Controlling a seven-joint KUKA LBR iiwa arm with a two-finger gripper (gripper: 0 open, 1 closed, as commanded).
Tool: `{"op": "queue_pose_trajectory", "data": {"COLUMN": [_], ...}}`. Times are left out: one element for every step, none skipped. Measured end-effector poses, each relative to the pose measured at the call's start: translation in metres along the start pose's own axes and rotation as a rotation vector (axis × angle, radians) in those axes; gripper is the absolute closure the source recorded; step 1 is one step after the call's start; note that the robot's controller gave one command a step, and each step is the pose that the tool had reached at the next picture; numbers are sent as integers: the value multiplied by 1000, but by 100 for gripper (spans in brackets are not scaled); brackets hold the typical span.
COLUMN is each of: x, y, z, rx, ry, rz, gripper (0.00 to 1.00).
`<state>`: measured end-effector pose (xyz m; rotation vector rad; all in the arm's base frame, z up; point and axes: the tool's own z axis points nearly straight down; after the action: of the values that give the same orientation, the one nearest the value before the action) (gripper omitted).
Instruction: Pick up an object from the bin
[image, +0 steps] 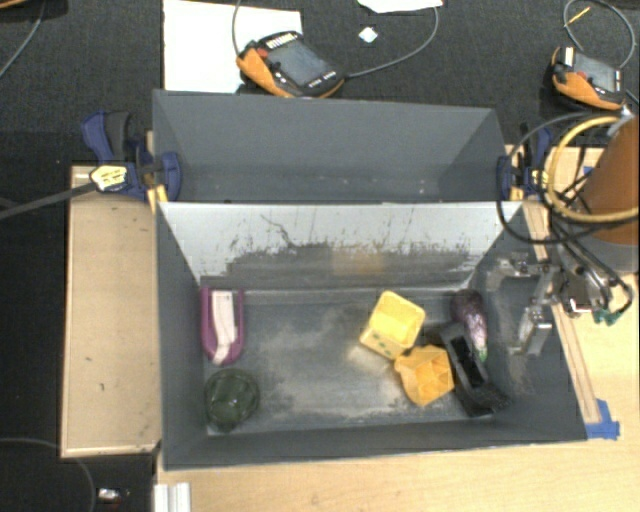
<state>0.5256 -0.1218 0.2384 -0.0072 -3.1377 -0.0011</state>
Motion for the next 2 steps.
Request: {"op": "queue_pose_trajectory", "data": {"x": [-2, 24], "y": [1, -6], "z": [-4, 94], "rx": [2, 3], "ry": [-8, -10], "rz": [-6, -272], "gripper": [0, 0]}}
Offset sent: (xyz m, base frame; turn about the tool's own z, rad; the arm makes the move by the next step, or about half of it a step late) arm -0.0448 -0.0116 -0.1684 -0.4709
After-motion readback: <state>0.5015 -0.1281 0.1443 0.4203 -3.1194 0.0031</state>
